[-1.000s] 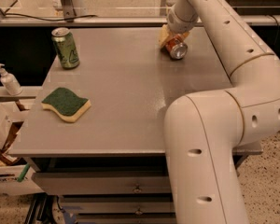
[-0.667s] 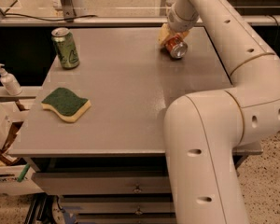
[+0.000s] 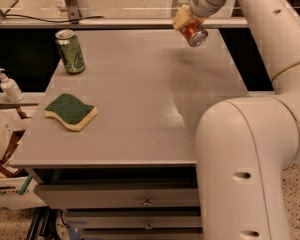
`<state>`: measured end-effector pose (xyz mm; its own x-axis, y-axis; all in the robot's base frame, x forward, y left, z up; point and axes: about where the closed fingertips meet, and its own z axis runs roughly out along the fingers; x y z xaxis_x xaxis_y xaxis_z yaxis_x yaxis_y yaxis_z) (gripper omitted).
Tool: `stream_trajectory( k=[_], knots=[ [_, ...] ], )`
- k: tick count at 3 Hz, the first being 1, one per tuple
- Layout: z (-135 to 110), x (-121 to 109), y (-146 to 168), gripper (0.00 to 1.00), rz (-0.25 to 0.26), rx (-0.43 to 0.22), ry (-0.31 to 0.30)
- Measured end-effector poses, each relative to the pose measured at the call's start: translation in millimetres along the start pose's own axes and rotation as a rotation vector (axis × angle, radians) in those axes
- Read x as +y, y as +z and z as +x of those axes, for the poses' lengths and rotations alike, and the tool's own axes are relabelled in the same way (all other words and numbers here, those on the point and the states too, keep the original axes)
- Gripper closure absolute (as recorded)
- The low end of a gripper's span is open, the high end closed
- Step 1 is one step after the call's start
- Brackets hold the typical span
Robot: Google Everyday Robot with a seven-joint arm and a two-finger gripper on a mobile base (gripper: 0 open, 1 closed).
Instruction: Place coke can upright
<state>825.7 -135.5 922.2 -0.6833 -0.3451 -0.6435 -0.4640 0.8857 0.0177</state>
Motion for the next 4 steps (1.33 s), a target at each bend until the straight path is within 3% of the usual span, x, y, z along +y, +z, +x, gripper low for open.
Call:
stream_trajectory(
  k=[2, 4],
  knots=[
    [-15, 15, -73, 1.0, -0.149, -0.259, -0.194],
    [-13, 23, -66, 1.0, -0.169, -0.25, -0.255]
  ],
)
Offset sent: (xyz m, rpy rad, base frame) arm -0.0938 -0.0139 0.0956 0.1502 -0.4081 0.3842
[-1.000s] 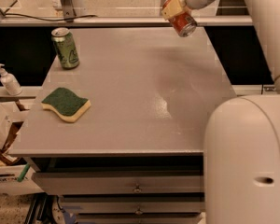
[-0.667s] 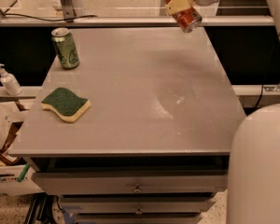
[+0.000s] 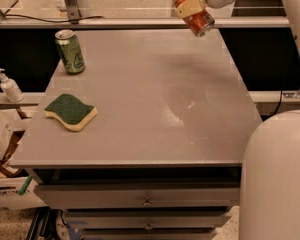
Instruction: Place coke can upright
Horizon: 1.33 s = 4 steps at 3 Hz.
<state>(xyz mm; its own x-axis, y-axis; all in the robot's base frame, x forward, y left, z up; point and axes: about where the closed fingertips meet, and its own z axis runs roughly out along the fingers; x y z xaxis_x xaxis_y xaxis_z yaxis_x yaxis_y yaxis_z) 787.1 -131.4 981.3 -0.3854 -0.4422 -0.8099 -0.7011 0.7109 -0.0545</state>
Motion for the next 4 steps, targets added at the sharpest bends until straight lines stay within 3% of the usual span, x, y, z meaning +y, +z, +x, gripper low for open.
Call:
stream_trajectory(
  k=[1, 4],
  knots=[
    [-3, 1, -6, 1.0, -0.012, -0.049, -0.068],
    [-6, 36, -33, 1.0, -0.096, -0.306, -0.455]
  ],
)
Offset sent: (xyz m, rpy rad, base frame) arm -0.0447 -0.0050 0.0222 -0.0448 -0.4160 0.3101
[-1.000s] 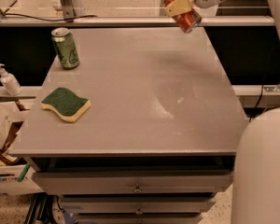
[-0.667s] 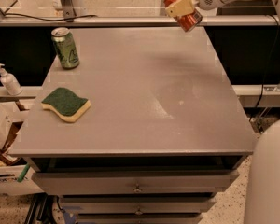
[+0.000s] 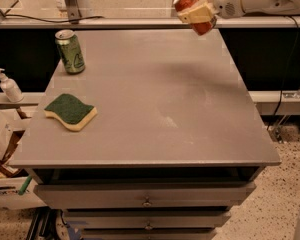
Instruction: Place coke can upright
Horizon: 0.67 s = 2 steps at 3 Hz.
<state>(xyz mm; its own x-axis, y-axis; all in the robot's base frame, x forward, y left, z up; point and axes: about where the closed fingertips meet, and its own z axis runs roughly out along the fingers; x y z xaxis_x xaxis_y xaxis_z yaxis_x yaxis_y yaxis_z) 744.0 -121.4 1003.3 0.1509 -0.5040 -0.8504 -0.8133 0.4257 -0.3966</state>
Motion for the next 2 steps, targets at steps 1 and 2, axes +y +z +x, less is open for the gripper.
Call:
stream_trajectory(
  k=[1, 2],
  knots=[
    [-4.2, 12.0, -4.5, 1.0, -0.019, -0.048, -0.038],
    [-4.5, 13.4, -4.6, 1.0, -0.021, -0.054, -0.04]
  ],
)
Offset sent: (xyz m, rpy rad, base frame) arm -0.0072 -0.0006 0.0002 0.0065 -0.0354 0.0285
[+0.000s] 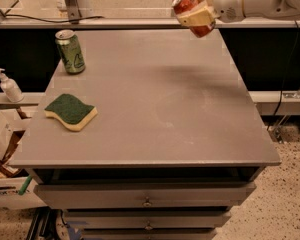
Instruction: Place coke can upright
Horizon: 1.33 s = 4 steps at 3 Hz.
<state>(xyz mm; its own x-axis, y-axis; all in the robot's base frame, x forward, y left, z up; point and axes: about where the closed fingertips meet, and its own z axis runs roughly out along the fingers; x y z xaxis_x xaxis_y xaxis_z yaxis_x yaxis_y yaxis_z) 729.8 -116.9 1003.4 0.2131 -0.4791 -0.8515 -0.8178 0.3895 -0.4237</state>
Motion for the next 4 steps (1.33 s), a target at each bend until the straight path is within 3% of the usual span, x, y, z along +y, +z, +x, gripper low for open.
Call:
stream_trajectory(
  k=[4],
  knots=[
    [-4.1, 4.6, -0.1, 1.0, 0.06, -0.183, 0.013]
  ],
)
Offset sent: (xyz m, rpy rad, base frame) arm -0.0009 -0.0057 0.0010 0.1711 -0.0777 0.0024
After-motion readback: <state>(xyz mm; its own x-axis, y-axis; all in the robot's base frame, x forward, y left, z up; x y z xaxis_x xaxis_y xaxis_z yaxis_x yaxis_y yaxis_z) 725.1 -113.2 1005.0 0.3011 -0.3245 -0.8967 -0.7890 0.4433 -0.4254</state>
